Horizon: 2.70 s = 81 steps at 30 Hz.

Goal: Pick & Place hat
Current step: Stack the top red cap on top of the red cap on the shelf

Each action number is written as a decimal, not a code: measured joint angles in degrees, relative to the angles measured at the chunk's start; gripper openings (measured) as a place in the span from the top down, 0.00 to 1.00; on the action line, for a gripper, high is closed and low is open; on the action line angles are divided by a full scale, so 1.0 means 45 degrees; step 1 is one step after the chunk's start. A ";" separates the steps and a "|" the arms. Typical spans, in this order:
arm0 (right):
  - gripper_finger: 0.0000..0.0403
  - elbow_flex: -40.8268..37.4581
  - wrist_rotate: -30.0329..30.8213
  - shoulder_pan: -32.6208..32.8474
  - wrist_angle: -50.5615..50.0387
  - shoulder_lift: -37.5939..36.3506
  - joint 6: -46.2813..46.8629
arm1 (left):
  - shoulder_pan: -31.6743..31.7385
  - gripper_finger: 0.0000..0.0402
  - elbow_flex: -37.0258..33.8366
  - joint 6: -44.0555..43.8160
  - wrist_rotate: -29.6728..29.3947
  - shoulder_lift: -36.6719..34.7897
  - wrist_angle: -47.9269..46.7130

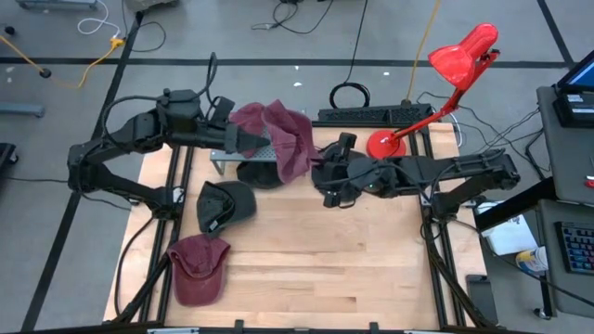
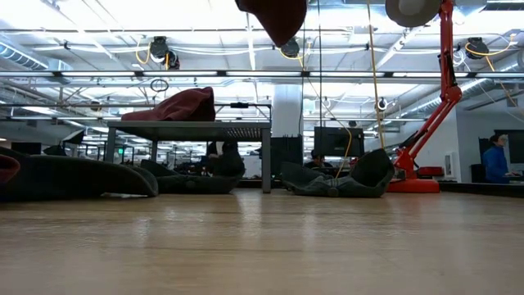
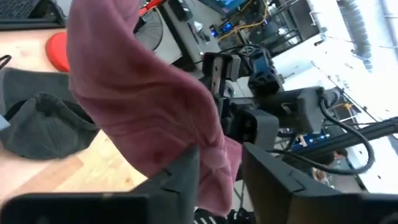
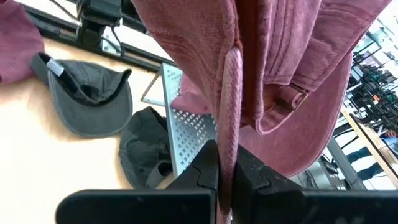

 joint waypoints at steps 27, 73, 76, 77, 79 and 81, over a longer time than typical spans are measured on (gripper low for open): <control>0.99 0.0000 0.0978 -0.0155 -0.0431 -0.0335 0.0017 | 0.0139 0.17 0.0019 -0.2663 -0.0321 0.0640 -0.0329; 0.98 0.0000 0.0974 -0.0335 -0.1343 -0.0335 0.0535 | 0.0253 0.84 0.0005 -0.2598 -0.0693 0.0887 0.0311; 0.98 0.0000 0.0974 -0.0340 -0.1336 -0.0335 0.0415 | 0.0257 0.82 0.0005 -0.2467 -0.1144 0.0916 0.0311; 0.98 0.0000 0.0974 -0.0340 -0.1338 -0.0335 0.0408 | 0.0257 0.80 0.0005 -0.2376 -0.1235 0.0916 0.0311; 0.98 0.0000 0.0974 -0.0340 -0.1338 -0.0335 0.0388 | 0.0257 0.77 0.0005 -0.2321 -0.1333 0.0916 0.0316; 0.98 0.0000 0.0969 -0.0340 -0.1333 -0.0335 0.0379 | 0.0257 0.74 0.0005 -0.2289 -0.1313 0.0916 0.0314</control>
